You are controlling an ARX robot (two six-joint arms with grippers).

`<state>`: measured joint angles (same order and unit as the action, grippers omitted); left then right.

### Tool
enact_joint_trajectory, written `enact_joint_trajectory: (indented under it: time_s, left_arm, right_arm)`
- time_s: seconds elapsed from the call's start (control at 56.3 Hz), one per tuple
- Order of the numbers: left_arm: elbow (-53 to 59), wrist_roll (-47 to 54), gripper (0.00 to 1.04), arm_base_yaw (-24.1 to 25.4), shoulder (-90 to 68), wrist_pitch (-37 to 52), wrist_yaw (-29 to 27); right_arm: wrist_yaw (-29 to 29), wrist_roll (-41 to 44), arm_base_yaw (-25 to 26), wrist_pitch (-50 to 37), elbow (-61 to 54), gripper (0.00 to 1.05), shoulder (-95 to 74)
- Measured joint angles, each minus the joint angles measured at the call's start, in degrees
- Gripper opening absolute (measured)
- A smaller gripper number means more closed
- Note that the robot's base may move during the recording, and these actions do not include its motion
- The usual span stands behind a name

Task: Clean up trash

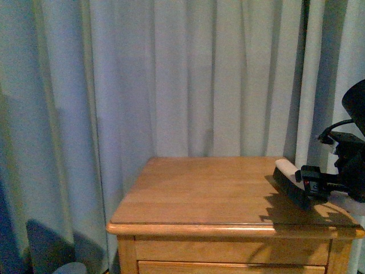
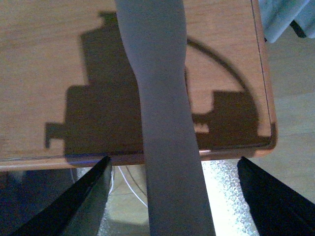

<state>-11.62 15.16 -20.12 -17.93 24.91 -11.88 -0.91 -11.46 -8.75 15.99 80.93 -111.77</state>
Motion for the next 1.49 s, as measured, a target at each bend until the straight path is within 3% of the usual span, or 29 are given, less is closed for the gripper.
enact_joint_trajectory:
  time_s: [0.053, 0.267, 0.373, 0.533, 0.658, 0.818, 1.049, 1.297, 1.493]
  left_arm:
    - [0.0, 0.0, 0.28, 0.0, 0.0, 0.0, 0.0]
    - [0.0, 0.0, 0.28, 0.0, 0.0, 0.0, 0.0]
    - [0.0, 0.0, 0.28, 0.0, 0.0, 0.0, 0.0]
    - [0.0, 0.0, 0.28, 0.0, 0.0, 0.0, 0.0]
    - [0.0, 0.0, 0.28, 0.0, 0.0, 0.0, 0.0]
    - [0.0, 0.0, 0.28, 0.0, 0.0, 0.0, 0.0]
    - [0.0, 0.0, 0.28, 0.0, 0.0, 0.0, 0.0]
    - [0.0, 0.0, 0.28, 0.0, 0.0, 0.0, 0.0]
    - [0.0, 0.0, 0.28, 0.0, 0.0, 0.0, 0.0]
  right_arm:
    - [-0.2, -0.2, 0.0, -0.5, 0.0, 0.62, -0.4]
    - [-0.3, -0.1, 0.3, -1.6, 0.0, 0.31, -0.6]
    - [-0.2, 0.4, 0.4, -2.5, 0.0, 0.21, -0.5]
    - [0.1, 1.1, 0.8, -6.1, -2.0, 0.21, 1.9]
    - [-0.4, 3.4, 0.8, -14.8, -8.3, 0.21, 8.3]
    - [-0.9, 6.6, 1.1, -28.4, -21.2, 0.21, 21.8]
    - [-2.8, 8.5, 3.7, -39.4, -42.8, 0.21, 44.6]
    - [-2.2, 7.1, 10.5, -38.3, -59.4, 0.21, 66.2]
    - [-1.2, 6.2, 12.6, -40.5, -63.6, 0.21, 73.7]
